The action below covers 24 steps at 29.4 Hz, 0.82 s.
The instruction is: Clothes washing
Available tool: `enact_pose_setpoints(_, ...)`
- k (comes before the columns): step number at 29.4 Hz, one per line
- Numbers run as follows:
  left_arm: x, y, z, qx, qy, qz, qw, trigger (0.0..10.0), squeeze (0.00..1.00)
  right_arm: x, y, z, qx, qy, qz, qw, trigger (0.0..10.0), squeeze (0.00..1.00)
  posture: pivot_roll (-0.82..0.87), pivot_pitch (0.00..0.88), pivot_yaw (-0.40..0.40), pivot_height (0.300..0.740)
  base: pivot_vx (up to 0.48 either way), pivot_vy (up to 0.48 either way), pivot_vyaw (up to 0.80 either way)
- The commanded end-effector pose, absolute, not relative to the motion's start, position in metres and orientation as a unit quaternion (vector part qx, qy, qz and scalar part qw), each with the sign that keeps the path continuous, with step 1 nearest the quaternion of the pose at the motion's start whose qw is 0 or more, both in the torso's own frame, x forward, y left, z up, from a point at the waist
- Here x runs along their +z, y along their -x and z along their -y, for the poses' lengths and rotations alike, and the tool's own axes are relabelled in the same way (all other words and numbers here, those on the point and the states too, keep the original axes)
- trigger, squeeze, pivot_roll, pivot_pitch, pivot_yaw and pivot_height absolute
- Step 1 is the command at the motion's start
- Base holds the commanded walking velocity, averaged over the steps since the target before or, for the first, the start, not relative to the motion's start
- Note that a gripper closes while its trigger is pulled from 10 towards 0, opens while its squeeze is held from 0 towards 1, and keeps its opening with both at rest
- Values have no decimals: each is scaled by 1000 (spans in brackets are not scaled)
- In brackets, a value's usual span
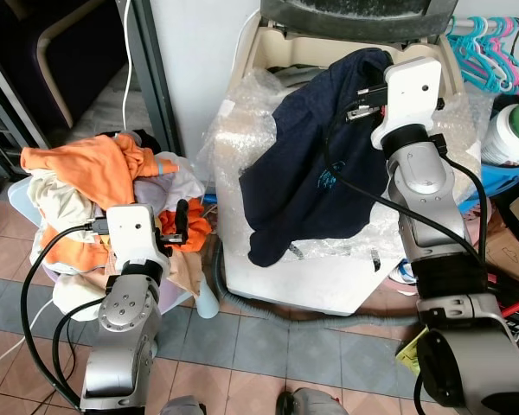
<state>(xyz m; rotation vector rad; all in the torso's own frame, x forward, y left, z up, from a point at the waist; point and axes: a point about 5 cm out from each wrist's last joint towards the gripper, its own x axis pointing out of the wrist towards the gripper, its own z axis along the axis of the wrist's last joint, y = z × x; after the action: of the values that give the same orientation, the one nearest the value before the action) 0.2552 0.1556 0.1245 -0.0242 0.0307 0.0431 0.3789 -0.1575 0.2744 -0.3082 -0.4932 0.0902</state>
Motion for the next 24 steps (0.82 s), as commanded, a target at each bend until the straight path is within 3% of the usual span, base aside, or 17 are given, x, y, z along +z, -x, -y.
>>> enact_pose_setpoints(1, 123, -254, -155, 18, 14, -24, 999, 10000, 0, 304, -385, 167, 30, 154, 281, 947, 10000, 0, 51, 89, -20, 740, 480, 0, 0)
enact_pose_setpoints(9, 123, -255, -155, 15, 16, -24, 999, 10000, 0, 384, -395, 177, 2, 172, 348, 921, 10000, 0, 59, 90, -26, 740, 480, 0, 0)
enact_pose_setpoints(14, 123, -253, -152, 21, 12, -24, 999, 10000, 0, 413, -388, 192, -67, 192, 390, 898, 10000, 0, 66, 94, -35, 740, 53, 0, 0)
enact_pose_setpoints(17, 121, -252, -152, 25, 8, -31, 999, 10000, 0, 404, -394, 198, -86, 194, 361, 908, 10000, 0, 68, 96, -40, 740, 0, 0, 0)
enact_pose_setpoints(18, 120, -251, -153, 31, 12, -36, 999, 10000, 0, 377, -405, 200, -68, 175, 292, 938, 10000, 0, 70, 99, -41, 740, 0, 0, 0)
enact_pose_setpoints(19, 120, -251, -154, 33, 14, -39, 999, 10000, 0, 367, -408, 200, -58, 163, 268, 948, 10000, 0, 70, 99, -41, 740, 0, 0, 0)
enact_pose_setpoints(20, 119, -250, -155, 36, 14, -43, 998, 10000, 0, 337, -416, 200, -36, 144, 196, 969, 10000, 941, 71, 101, -40, 740, 0, 0, 0)
enact_pose_setpoints(21, 119, -250, -155, 36, 14, -43, 998, 10000, 0, 337, -416, 200, -36, 144, 196, 969, 10000, 941, 71, 101, -40, 740, 0, 0, 0)
enact_pose_setpoints(22, 119, -250, -155, 38, 14, -44, 998, 10000, 0, 305, -421, 199, -15, 144, 119, 982, 10000, 1000, 70, 102, -39, 740, 0, 0, 0)
enact_pose_setpoints(24, 119, -250, -155, 38, 14, -44, 998, 10000, 0, 279, -423, 196, 18, 132, 58, 989, 10000, 1000, 66, 105, -36, 740, 0, 0, 0)
